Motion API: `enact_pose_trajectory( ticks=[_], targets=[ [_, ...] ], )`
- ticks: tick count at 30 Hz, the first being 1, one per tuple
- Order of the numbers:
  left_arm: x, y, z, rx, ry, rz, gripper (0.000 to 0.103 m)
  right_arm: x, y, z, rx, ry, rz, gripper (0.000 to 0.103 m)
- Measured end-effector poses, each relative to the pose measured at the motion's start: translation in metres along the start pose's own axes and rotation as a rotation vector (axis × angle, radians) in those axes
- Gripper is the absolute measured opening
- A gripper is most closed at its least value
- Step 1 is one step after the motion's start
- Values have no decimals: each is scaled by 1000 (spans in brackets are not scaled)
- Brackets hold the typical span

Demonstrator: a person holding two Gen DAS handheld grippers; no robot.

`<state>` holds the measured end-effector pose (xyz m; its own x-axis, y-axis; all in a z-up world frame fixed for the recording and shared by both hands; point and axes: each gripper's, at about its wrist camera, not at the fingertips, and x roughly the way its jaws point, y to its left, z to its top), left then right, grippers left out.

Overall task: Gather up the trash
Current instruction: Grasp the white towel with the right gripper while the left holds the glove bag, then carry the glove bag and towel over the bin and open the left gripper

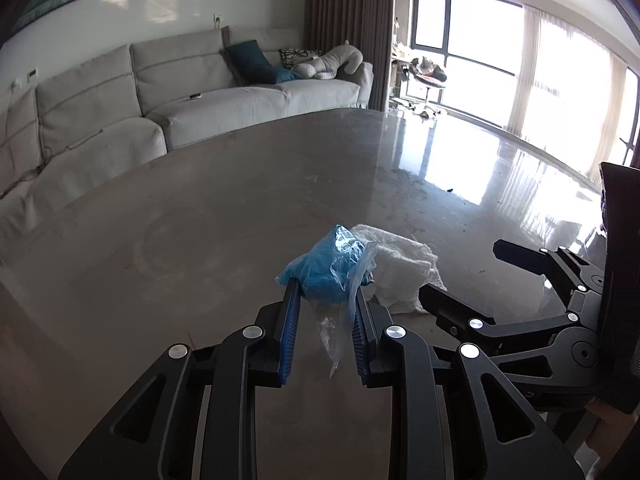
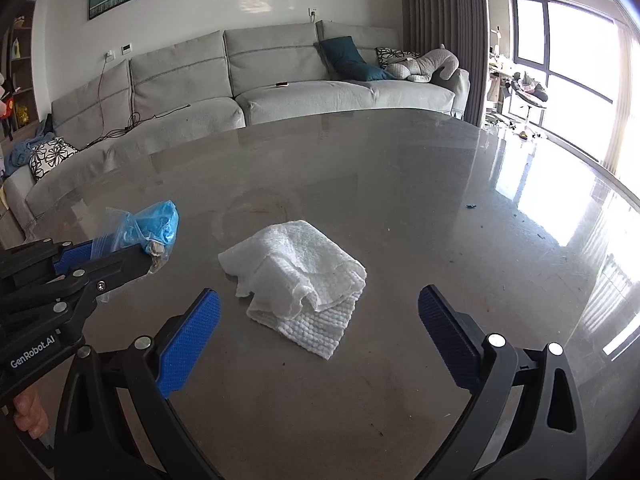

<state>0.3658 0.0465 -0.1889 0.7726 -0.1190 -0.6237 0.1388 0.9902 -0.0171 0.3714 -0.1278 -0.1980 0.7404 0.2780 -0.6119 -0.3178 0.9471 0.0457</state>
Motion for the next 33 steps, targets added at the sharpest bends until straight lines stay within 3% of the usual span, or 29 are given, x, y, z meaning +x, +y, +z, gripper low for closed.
enact_pose_trajectory(
  ticks=[5,17,18,20,21,22,26,33],
  targets=[
    [2,3,-4,8,-14,31,23,26,13,6,-12,78,24,98],
    [21,30,-7,-71,38,43,24,64,29,3,-84,252,18,99],
    [21,31,-7,-75,37,44,24,62,29,3,-85,259,19,94],
    [21,31,-6,-84,37,42,24,56,29,3,-74,251,10,59],
    [20,32,-6,-87,35,38,24,51,29,4,-69,248,4,11],
    [19,29,-7,-89,33,37,24,49,29,5,-66,256,-16,6],
    [15,27,-6,-78,18,34,24,35,29,-6,-80,253,1,6],
    [0,17,-8,-51,0,-2,24,-44,14,-33,-15,129,-11,5]
  ],
)
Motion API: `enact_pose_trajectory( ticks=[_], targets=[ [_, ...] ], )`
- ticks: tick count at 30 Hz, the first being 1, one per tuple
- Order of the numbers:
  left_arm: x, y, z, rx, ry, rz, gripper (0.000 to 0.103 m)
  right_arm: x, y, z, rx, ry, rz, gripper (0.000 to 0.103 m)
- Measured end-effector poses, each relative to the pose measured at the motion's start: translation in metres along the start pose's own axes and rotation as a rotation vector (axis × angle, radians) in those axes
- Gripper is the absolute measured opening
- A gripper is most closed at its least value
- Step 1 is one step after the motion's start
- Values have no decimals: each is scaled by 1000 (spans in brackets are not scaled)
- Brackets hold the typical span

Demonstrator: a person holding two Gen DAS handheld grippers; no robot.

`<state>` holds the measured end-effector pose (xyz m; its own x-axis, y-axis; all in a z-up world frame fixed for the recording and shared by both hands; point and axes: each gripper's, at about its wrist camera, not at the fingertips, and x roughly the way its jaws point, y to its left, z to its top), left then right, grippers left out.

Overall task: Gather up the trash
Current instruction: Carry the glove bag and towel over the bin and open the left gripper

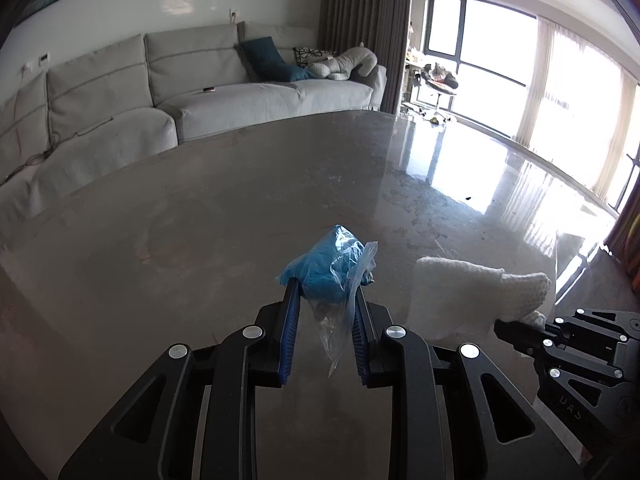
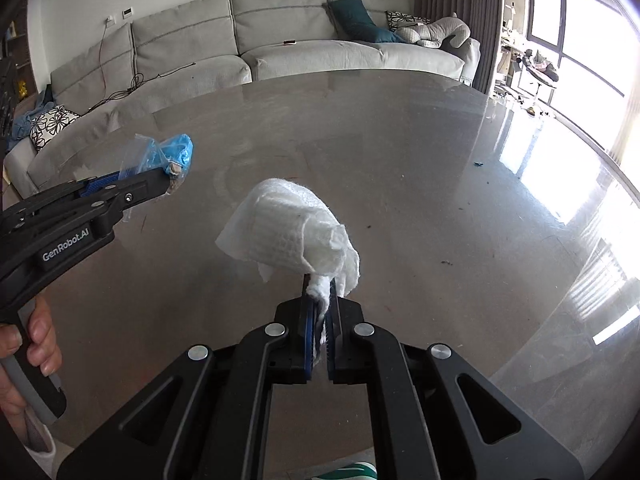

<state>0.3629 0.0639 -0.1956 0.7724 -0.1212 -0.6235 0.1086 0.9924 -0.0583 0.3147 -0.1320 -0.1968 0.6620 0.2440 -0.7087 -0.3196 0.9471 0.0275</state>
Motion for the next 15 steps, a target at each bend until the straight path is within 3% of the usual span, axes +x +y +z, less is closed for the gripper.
enact_pose_trajectory(
  ticks=[8,15],
  targets=[
    [-34,-39,-9,114,-17,-118,24,-102,-6,-50,82,-115,-46,6],
    [-67,-73,-55,173,21,-275,24,-165,1,-107,126,-134,-130,6]
  ],
)
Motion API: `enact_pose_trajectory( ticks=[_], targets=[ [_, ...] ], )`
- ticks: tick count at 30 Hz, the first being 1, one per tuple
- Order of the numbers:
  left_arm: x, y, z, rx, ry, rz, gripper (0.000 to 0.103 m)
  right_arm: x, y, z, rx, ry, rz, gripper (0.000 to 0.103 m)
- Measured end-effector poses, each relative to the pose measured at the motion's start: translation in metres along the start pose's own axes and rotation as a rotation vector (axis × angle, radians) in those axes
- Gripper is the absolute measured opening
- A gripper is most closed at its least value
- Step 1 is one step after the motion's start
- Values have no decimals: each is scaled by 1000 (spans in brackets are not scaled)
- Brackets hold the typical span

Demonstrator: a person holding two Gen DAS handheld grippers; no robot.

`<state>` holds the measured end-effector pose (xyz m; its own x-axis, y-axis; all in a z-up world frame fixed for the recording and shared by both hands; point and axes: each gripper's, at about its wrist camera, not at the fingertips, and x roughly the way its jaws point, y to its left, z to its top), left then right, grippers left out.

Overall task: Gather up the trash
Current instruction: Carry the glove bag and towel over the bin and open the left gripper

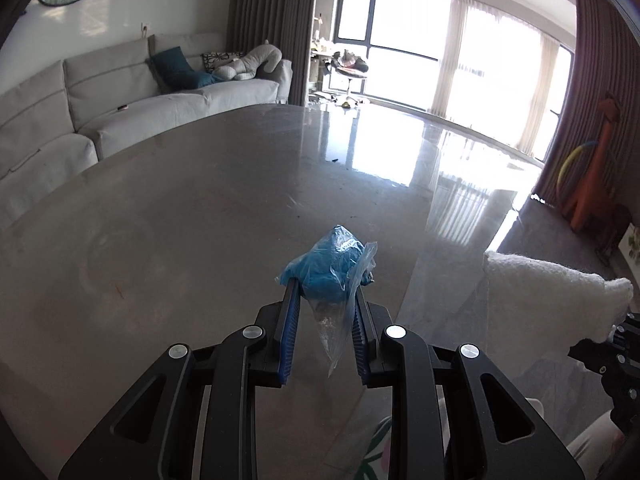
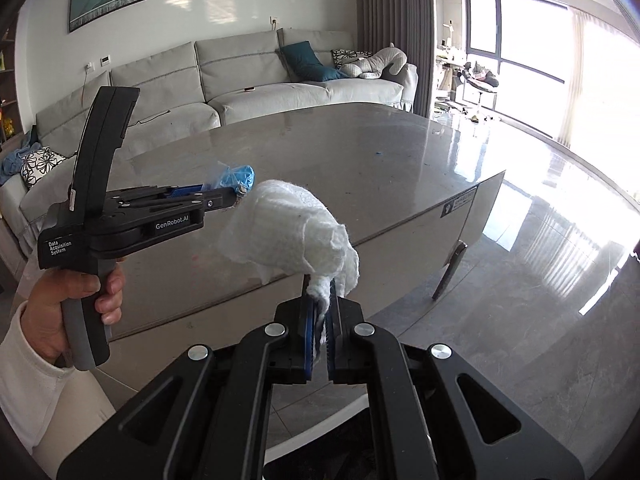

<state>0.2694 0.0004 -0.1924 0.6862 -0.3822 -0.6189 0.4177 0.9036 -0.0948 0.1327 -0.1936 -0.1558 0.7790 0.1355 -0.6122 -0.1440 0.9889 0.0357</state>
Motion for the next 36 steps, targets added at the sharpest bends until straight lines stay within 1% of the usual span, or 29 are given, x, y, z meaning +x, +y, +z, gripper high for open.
enact_pose_trajectory(
  ticks=[3,8,11,17,21,25,31,36],
  targets=[
    [-11,-15,-24,11,16,-61,24,-19,-5,-23,22,13,-44,6],
    [-23,-46,-60,53,65,-161,24,-40,-20,-57,107,53,-55,6],
    [-26,-66,-77,96,92,-194,24,-47,-19,-76,117,69,-88,6],
    [-22,-105,-105,187,147,-258,24,-50,-23,-109,191,71,-113,6],
    [-22,-124,-119,244,171,-271,24,-49,-25,-125,207,94,-131,6],
    [-12,-133,-124,274,208,-271,24,-47,-32,-141,233,111,-155,6],
    [1,-142,-136,301,276,-286,24,-49,-42,-150,270,113,-184,6],
    [8,-153,-144,340,301,-296,24,-49,-44,-154,280,116,-187,6]
  ],
)
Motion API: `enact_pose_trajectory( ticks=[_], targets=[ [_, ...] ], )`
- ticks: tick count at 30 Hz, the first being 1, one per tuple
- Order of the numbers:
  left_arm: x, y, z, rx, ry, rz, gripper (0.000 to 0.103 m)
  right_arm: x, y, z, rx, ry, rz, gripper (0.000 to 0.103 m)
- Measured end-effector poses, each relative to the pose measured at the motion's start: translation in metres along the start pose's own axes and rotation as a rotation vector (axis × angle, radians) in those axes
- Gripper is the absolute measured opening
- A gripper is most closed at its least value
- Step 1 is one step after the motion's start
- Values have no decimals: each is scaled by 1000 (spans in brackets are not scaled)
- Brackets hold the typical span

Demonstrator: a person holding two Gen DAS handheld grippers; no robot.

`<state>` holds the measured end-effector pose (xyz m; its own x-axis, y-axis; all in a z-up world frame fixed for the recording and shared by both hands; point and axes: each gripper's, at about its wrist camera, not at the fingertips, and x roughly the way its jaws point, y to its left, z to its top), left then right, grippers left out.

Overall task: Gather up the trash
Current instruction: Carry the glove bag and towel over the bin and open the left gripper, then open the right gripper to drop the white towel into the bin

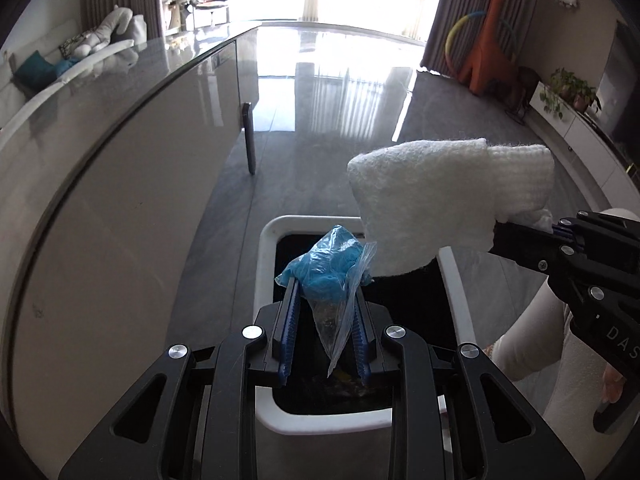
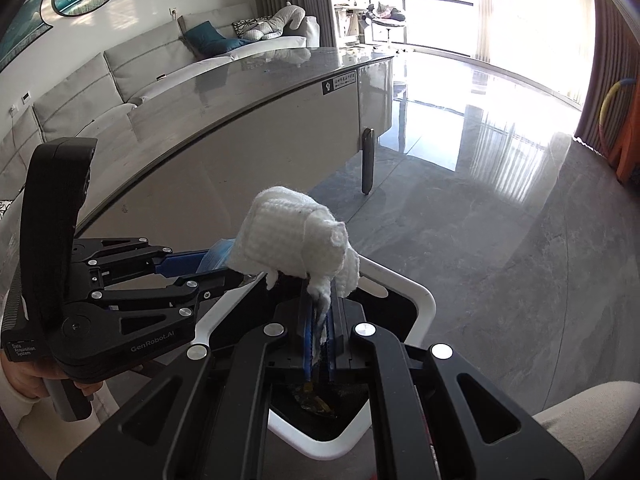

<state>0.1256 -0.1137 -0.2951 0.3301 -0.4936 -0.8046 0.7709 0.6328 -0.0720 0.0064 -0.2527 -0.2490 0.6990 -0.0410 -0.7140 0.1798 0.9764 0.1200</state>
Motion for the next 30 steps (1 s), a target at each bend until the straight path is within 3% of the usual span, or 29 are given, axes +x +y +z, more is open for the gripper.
enact_pose_trajectory(
  ticks=[10,12,13,14,24,30],
  targets=[
    [13,-16,-4,54,28,-10,26,2,-1,-5,4,18,-1,6],
    [15,-14,-4,45,36,-30,46,1,-1,-4,4,15,-6,7],
    [17,-15,-4,35,47,-35,86,0,0,-3,4,14,-10,7],
    [18,-16,-6,22,44,-16,98,0,1,-2,5,13,-16,7],
    [17,-22,-4,73,28,37,98,2,1,-3,4,21,-17,7],
    [0,-13,-1,35,-29,141,98,10,0,-5,-2,47,-15,7]
  ],
)
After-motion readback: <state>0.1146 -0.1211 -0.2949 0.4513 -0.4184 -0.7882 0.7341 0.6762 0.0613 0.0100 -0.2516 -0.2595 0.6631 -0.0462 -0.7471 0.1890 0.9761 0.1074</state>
